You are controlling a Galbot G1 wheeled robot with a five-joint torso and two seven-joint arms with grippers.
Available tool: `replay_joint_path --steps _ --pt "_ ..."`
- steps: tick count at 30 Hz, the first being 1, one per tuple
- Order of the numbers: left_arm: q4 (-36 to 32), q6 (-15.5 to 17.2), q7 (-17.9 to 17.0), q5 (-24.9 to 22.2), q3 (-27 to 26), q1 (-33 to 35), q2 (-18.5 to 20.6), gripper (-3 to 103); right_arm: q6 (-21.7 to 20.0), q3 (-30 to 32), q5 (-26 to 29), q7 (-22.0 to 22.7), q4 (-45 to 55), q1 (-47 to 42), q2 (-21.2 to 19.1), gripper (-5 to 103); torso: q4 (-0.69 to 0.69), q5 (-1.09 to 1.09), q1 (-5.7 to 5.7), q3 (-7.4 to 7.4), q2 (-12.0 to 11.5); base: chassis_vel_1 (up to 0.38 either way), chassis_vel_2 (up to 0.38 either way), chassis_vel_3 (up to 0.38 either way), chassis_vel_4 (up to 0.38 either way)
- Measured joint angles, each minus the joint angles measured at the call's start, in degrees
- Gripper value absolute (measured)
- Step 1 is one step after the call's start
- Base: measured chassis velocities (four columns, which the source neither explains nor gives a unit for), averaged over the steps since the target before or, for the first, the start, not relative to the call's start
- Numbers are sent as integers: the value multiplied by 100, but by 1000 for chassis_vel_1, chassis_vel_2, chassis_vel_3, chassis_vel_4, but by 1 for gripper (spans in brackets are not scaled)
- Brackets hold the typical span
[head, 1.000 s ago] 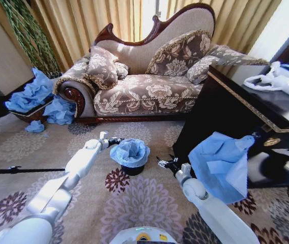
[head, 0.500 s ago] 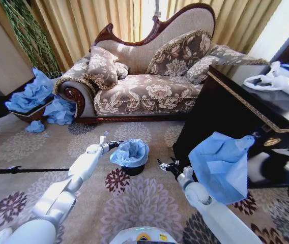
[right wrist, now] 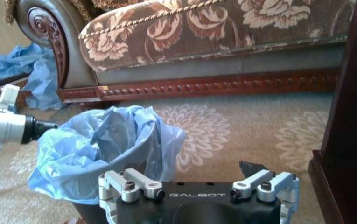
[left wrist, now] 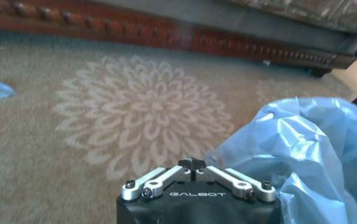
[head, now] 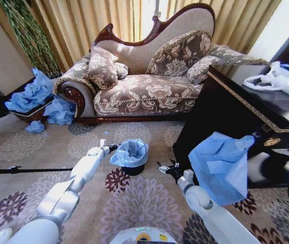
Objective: Place a garbage bag over the trash bin.
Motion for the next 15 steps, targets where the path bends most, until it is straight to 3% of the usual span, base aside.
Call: replay_joint_path --steps 3,8,12,14,15 --pt "-235 249 -208 246 -48 152 73 0 0 19 12 11 57 -19 -30 99 1 0 0 0 0 0 0 0 0" --pt "-488 382 -427 146 -75 287 146 -3 -1 22 16 42 109 -52 -36 99 2 0 0 0 0 0 0 0 0" --pt "-626 85 -449 -98 -69 376 211 18 -2 54 8 62 189 -160 -18 100 1 0 0 0 0 0 0 0 0" --pt "-646 13 -449 -160 -74 392 226 18 -2 77 7 62 216 -192 -5 100 0 0 0 0 0 0 0 0 0" --pt "-682 -34 -461 -210 -90 412 246 23 0 99 6 62 247 -221 9 100 0 -1 0 0 0 0 0 0 0"
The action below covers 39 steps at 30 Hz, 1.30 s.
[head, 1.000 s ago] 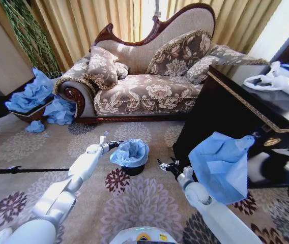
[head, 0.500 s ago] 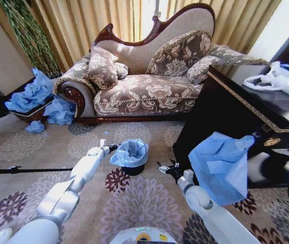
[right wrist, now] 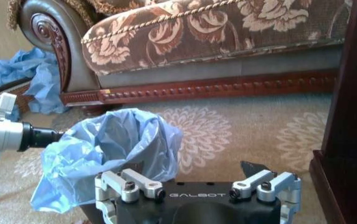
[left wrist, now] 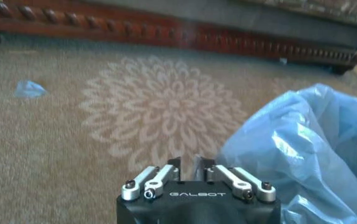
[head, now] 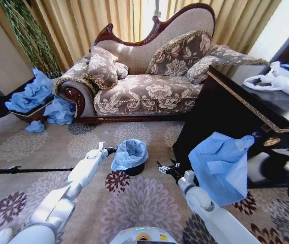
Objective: Place a garbage bag over the trash bin.
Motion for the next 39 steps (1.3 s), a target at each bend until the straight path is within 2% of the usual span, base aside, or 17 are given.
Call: replay_joint_path --steps 2,4,7,9,10,17,19,20,24,25,27,29,30,31,34,35,39 --pt "-121 -91 -23 -123 -44 58 83 34 4 39 5 2 70 -43 17 100 -1 0 0 0 0 0 0 0 0" --pt "-198 -128 -25 -174 -63 92 140 34 4 61 9 0 104 -54 25 100 -1 0 0 0 0 0 0 0 0" --pt "-414 -180 55 -406 -102 179 326 44 2 87 27 -6 153 -61 53 100 1 0 0 0 0 0 0 0 0" --pt "-642 -195 207 -725 -123 307 522 55 -3 92 29 -20 183 -57 85 100 1 1 0 0 0 0 0 0 0" --pt "-642 -195 207 -725 -123 307 522 55 -3 92 29 -20 183 -57 85 100 1 1 0 0 0 0 0 0 0" --pt "-922 -280 605 -830 -228 699 990 87 -60 43 120 -15 242 98 143 100 4 0 0 1 0 0 0 0 0" --pt "-917 -294 639 -817 -239 721 1026 87 -62 60 145 -12 272 104 142 100 5 0 0 1 0 0 0 0 0" --pt "-906 -295 684 -810 -240 723 1044 97 -62 127 176 -1 324 75 135 100 5 1 0 1 0 0 0 0 0" --pt "-1199 -121 684 -931 -240 771 1043 100 -34 366 207 9 396 -39 133 100 -4 0 0 1 0 0 0 0 0" --pt "-1640 45 557 -1081 -309 926 1115 100 -29 351 246 31 394 26 148 100 -12 -2 0 1 0 0 0 0 0" --pt "-2060 172 405 -1178 -429 1098 1199 100 -29 265 297 62 356 172 175 102 -10 -3 0 1 0 0 0 0 0" --pt "-3123 493 6 -1394 -825 1598 1408 100 -30 -48 398 147 132 600 316 95 1 2 0 0 0 0 0 0 0" --pt "-3123 493 6 -1394 -825 1598 1408 100 -30 -48 398 147 132 600 316 95 1 2 0 0 0 0 0 0 0" --pt "-3646 690 -241 -1488 -1012 1878 1496 100 -28 -229 414 173 -33 790 413 90 7 0 0 0 0 0 0 0 0" --pt "-4740 967 -796 -1690 -1385 2474 1696 100 12 -679 453 252 -482 1249 675 83 3 1 0 0 0 0 0 0 0" --pt "-4740 967 -796 -1690 -1385 2474 1696 100 12 -679 453 252 -482 1249 675 83 3 1 0 0 0 0 0 0 0" --pt "-5866 1444 -1606 -1867 -1954 3053 1749 100 5 -1250 733 577 -799 1942 935 67 1 -1 0 0 0 0 0 0 0"
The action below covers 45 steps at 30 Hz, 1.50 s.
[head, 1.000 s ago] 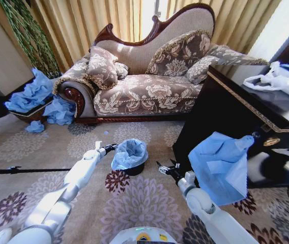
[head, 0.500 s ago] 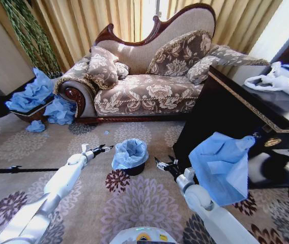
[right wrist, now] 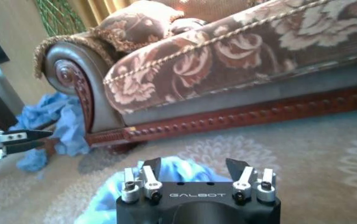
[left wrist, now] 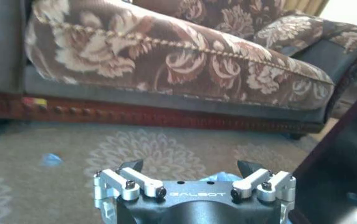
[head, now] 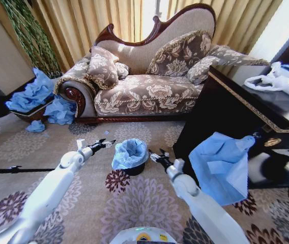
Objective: Place a garbage bag over the trash bin.
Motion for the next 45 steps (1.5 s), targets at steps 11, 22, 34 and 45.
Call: replay_joint_path --steps 11,22,34,45 --pt "-1381 623 -613 387 -1065 1041 -12 100 -451 -1185 1009 766 -879 1408 504 39 2 0 0 0 0 0 0 0 0" --pt "-1720 722 -548 102 -1822 1540 -27 100 -753 -1484 1667 1489 -2252 2007 1607 11 0 -1 0 0 0 0 0 0 0" --pt "-1759 714 -549 -139 -2149 1565 -6 100 -1313 -1179 2382 2024 -3698 2543 2509 0 0 1 1 0 0 0 0 0 0" --pt "-1750 688 -558 -173 -2101 1423 -72 100 -1401 -760 2386 1935 -4754 2706 2670 0 -2 1 1 1 0 0 0 0 0"
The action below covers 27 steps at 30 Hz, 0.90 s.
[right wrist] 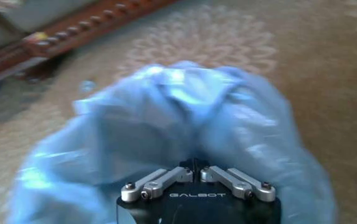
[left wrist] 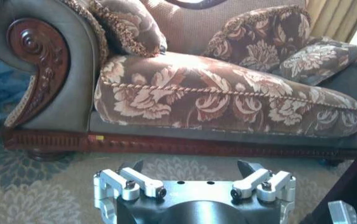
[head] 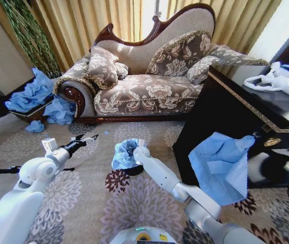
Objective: Place a garbage bag over the trash bin.
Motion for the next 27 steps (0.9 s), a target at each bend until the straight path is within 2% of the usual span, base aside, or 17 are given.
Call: replay_joint_path --steps 5,13,27 --pt "7 -7 -23 -9 23 -57 -15 100 -23 206 11 111 -351 91 -8 0 1 0 0 0 0 0 0 0 0" --pt "37 -12 -37 -24 114 -152 -67 100 -27 50 132 337 -70 32 -15 0 3 1 0 0 0 0 0 0 0" --pt "66 -13 -78 1 320 -292 -196 100 116 -22 -45 217 6 70 -23 0 1 -1 -1 -1 0 0 0 0 0"
